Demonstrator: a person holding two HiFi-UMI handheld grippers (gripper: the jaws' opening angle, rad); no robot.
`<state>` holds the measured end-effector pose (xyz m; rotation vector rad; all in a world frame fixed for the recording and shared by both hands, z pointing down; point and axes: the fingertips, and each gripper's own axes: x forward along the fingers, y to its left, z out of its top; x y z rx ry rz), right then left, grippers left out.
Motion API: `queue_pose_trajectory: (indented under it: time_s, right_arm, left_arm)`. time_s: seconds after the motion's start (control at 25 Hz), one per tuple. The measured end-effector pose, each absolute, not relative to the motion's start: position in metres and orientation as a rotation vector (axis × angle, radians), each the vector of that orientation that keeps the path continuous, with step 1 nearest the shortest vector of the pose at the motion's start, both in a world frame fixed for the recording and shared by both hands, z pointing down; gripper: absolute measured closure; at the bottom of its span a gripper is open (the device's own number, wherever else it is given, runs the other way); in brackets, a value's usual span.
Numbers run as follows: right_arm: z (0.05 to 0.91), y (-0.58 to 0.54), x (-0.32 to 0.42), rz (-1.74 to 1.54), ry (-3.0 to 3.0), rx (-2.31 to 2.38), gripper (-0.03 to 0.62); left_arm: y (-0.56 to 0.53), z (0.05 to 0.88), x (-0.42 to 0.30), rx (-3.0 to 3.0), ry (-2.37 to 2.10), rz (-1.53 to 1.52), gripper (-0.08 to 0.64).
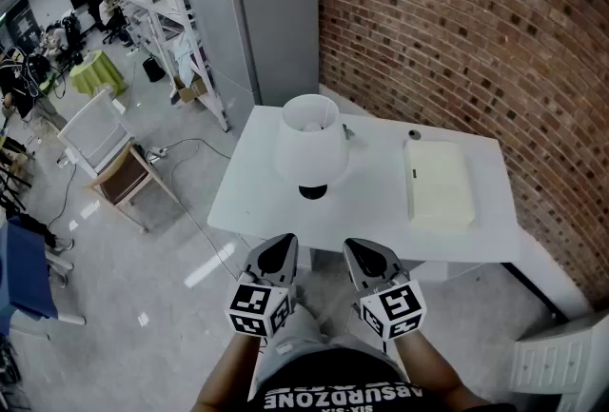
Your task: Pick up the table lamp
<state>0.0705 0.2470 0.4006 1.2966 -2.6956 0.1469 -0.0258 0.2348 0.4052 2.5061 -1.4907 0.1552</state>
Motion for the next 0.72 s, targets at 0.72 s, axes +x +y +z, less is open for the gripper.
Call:
queue_pose_trajectory:
  time_s: [0.72]
  right_arm:
    - [0.411,0.176,0.073,0.337,-2.712,1.324,0.595]
  left_arm:
    - [0.169,0.410,-0.033,2.465,-1.450,0.153,0.554]
